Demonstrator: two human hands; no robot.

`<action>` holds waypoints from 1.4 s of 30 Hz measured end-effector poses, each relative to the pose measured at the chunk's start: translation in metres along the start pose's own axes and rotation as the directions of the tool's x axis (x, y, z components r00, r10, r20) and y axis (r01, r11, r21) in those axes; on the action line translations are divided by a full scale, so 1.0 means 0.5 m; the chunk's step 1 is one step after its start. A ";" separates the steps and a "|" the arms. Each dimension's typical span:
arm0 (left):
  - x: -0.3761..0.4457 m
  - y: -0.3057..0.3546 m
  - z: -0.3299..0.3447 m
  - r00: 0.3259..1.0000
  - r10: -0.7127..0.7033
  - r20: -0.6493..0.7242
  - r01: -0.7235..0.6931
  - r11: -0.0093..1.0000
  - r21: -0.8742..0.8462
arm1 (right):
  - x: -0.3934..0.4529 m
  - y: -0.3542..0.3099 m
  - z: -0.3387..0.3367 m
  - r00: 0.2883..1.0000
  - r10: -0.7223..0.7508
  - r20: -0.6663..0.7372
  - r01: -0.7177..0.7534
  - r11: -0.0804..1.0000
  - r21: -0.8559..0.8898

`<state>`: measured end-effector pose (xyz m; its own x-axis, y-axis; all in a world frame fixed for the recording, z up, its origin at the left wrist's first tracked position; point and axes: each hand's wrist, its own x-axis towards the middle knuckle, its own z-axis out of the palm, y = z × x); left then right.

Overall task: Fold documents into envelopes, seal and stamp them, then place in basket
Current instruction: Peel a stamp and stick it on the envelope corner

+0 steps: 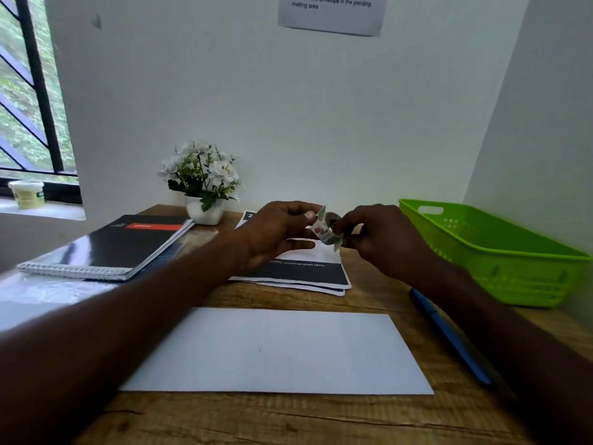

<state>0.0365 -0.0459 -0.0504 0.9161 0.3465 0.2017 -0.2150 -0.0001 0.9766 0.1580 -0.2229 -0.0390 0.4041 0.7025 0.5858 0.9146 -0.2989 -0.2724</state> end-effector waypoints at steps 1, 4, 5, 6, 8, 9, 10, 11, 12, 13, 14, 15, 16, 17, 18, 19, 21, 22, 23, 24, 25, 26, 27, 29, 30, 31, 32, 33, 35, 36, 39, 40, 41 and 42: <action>-0.001 -0.002 -0.001 1.000 -0.017 0.019 0.018 1.000 -0.014 | 0.001 0.000 0.000 1.000 -0.001 0.013 0.000 1.000 0.005; -0.002 -0.005 -0.005 0.997 -0.061 0.044 0.062 0.997 -0.035 | 0.002 -0.003 -0.003 0.999 -0.004 0.047 0.002 0.999 0.043; -0.003 -0.005 -0.007 0.996 -0.072 0.045 0.074 0.996 -0.049 | 0.003 -0.004 -0.004 0.999 -0.003 0.054 0.000 0.998 0.056; -0.003 -0.004 -0.009 0.996 -0.081 0.045 0.084 0.994 -0.065 | 0.004 -0.005 -0.005 0.998 -0.001 0.059 -0.003 0.998 0.069; -0.005 -0.002 -0.012 0.995 -0.091 0.039 0.093 0.993 -0.077 | 0.004 -0.006 -0.006 0.998 0.002 0.062 -0.009 0.994 0.106; -0.005 -0.001 -0.012 0.995 -0.092 0.036 0.094 0.993 -0.068 | 0.004 -0.007 -0.006 0.998 0.006 0.062 -0.014 0.991 0.131; -0.005 0.000 -0.012 0.995 -0.095 0.035 0.097 0.994 -0.056 | 0.003 -0.008 -0.006 0.998 0.006 0.061 -0.015 0.988 0.152; -0.006 0.001 -0.012 0.995 -0.098 0.032 0.100 0.994 -0.048 | 0.003 -0.009 -0.006 0.998 0.004 0.064 -0.015 0.986 0.169; -0.006 0.001 -0.013 0.994 -0.102 0.031 0.103 0.994 -0.047 | 0.002 -0.010 -0.007 0.998 0.001 0.070 -0.014 0.983 0.185; -0.006 0.002 -0.014 0.994 -0.105 0.028 0.107 0.993 -0.048 | 0.002 -0.012 -0.008 0.997 -0.003 0.078 -0.012 0.980 0.198; -0.006 0.002 -0.015 0.994 -0.108 0.020 0.108 0.993 -0.050 | 0.001 -0.013 -0.009 0.996 -0.008 0.084 -0.010 0.979 0.206; -0.005 0.003 -0.016 0.994 -0.107 0.006 0.107 0.993 -0.047 | 0.001 -0.015 -0.010 0.996 -0.010 0.087 -0.008 0.978 0.209; -0.005 0.003 -0.016 0.995 -0.101 -0.016 0.100 0.994 -0.042 | 0.001 -0.016 -0.011 0.996 -0.011 0.089 -0.008 0.978 0.210; -0.004 0.004 -0.016 0.995 -0.089 -0.042 0.087 0.996 -0.036 | 0.001 -0.017 -0.012 0.996 -0.010 0.090 -0.009 0.977 0.211; -0.002 0.004 -0.016 0.995 -0.072 -0.069 0.070 0.997 -0.035 | 0.001 -0.019 -0.012 0.996 -0.008 0.093 -0.013 0.977 0.215; 0.000 0.003 -0.017 0.994 -0.055 -0.096 0.051 0.998 -0.042 | 0.001 -0.020 -0.013 0.995 -0.005 0.098 -0.017 0.976 0.217; 0.003 0.004 -0.021 0.988 -0.024 -0.154 0.014 0.998 -0.064 | 0.000 -0.021 -0.015 0.994 0.007 0.106 -0.028 0.980 0.195; 0.005 0.004 -0.025 0.983 -0.013 -0.184 0.003 0.998 -0.056 | -0.001 -0.019 -0.014 0.994 0.022 0.104 -0.038 0.987 0.159; 0.006 0.005 -0.028 0.978 -0.005 -0.210 -0.001 1.000 -0.031 | -0.001 -0.015 -0.013 0.994 0.042 0.100 -0.051 0.994 0.094; 0.006 0.004 -0.030 0.974 0.001 -0.228 -0.001 1.000 -0.002 | -0.002 -0.009 -0.012 0.993 0.071 0.096 -0.072 0.997 0.010; 0.005 0.004 -0.030 0.972 0.006 -0.237 0.000 1.000 0.025 | -0.004 -0.003 -0.011 0.989 0.114 0.095 -0.106 0.991 -0.082; 0.004 0.003 -0.028 0.971 0.010 -0.241 0.002 0.999 0.050 | -0.006 0.005 -0.011 0.983 0.162 0.091 -0.145 0.976 -0.162; 0.003 0.002 -0.025 0.971 0.015 -0.240 0.004 0.997 0.075 | -0.007 0.012 -0.010 0.975 0.207 0.086 -0.182 0.956 -0.229; 0.002 -0.001 -0.018 0.973 0.029 -0.229 0.003 0.991 0.136 | -0.010 0.020 -0.013 0.960 0.265 0.094 -0.222 0.918 -0.328; 0.002 -0.002 -0.016 0.974 0.036 -0.222 0.001 0.987 0.163 | -0.012 0.020 -0.016 0.954 0.280 0.107 -0.224 0.904 -0.365; 0.002 -0.002 -0.012 0.976 0.039 -0.214 0.001 0.983 0.186 | -0.014 0.017 -0.019 0.949 0.291 0.123 -0.222 0.891 -0.395; 0.001 -0.002 -0.010 0.977 0.042 -0.208 0.002 0.979 0.205 | -0.016 0.014 -0.022 0.944 0.300 0.137 -0.219 0.881 -0.419; 0.000 -0.001 -0.007 0.978 0.044 -0.202 0.001 0.976 0.218 | -0.018 0.010 -0.024 0.939 0.310 0.147 -0.219 0.872 -0.438; -0.002 -0.001 0.000 0.979 0.057 -0.193 -0.009 0.971 0.238 | -0.023 0.003 -0.026 0.932 0.327 0.156 -0.224 0.859 -0.460; -0.003 -0.001 0.004 0.979 0.066 -0.192 -0.016 0.968 0.252 | -0.024 0.002 -0.027 0.930 0.330 0.160 -0.224 0.857 -0.464; -0.004 -0.001 0.010 0.978 0.091 -0.188 -0.034 0.957 0.290 | -0.024 0.000 -0.032 0.925 0.341 0.170 -0.236 0.863 -0.447; -0.004 -0.002 0.011 0.977 0.098 -0.187 -0.039 0.955 0.295 | -0.022 -0.002 -0.032 0.928 0.339 0.155 -0.251 0.876 -0.412; -0.004 -0.001 0.011 0.976 0.107 -0.190 -0.046 0.954 0.297 | -0.019 -0.008 -0.032 0.938 0.326 0.117 -0.272 0.902 -0.336; -0.004 0.000 0.012 0.974 0.119 -0.195 -0.057 0.953 0.298 | -0.013 -0.014 -0.030 0.949 0.309 0.056 -0.289 0.931 -0.224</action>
<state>0.0369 -0.0522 -0.0506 0.8002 0.5204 0.2981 -0.1559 -0.2995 0.9413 0.1492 -0.2351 -0.0297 0.6651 0.6112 0.4291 0.7379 -0.6262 -0.2518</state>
